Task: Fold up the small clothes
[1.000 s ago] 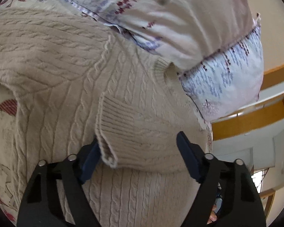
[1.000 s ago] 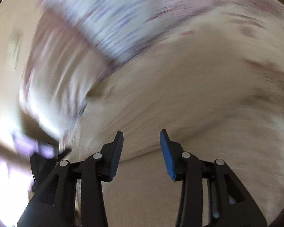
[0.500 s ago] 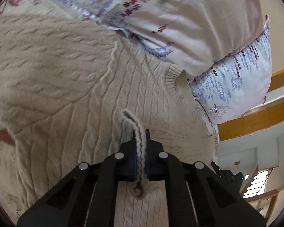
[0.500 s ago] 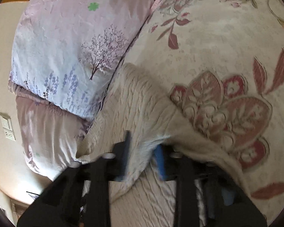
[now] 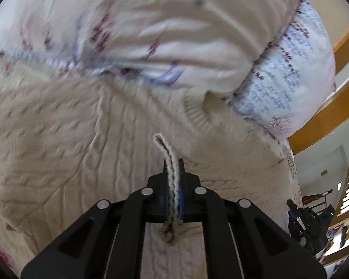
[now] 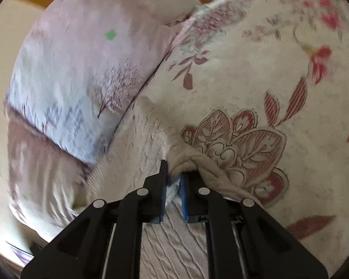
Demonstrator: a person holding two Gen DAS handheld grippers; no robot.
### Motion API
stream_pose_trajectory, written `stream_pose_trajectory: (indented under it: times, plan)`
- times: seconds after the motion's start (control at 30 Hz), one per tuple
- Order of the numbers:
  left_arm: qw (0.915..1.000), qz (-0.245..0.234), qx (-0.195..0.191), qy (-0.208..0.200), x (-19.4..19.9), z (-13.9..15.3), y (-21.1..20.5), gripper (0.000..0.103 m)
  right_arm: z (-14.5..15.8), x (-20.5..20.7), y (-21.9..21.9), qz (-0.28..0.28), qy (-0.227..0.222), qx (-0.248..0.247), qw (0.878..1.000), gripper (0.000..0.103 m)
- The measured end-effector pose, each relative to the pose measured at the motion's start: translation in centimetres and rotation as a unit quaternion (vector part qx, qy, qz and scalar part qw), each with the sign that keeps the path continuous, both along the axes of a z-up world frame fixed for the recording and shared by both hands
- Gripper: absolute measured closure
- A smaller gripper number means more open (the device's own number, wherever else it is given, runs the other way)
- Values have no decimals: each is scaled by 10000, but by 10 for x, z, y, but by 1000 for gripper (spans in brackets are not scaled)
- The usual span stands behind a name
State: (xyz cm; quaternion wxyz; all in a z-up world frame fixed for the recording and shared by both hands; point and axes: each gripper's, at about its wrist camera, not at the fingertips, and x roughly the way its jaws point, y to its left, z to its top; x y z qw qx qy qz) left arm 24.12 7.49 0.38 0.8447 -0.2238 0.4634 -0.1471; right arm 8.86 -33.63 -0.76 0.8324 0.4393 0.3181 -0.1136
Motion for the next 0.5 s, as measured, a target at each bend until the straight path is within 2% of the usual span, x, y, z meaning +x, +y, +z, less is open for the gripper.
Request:
stream_pose_trajectory:
  times: [0.1,0.2,0.27,0.33,0.4,0.43,0.5]
  plan:
    - [9999,-7,151,37,-4,-4,3,97,2,-1,8,65,6,-194,9998,93]
    - [9997,87,177,129,-6,-6,9,90,0,-3,10,76,161,-251,9995,93]
    - [9996,151,214,97,-13,0,17,75,4,-6,13,89,269,-376,9989,91]
    - [9994,256,229,-85,-29,11,33,40,12,-11,19,146,304,-657,9973,76]
    - [9989,346,144,-272,-48,21,54,32,19,-18,24,229,224,-827,9961,38]
    - [9988,373,97,-316,-57,25,63,28,23,-20,29,300,146,-915,9952,33]
    - [9980,526,20,-355,-77,28,89,26,28,-21,40,589,-30,-1075,9925,32]
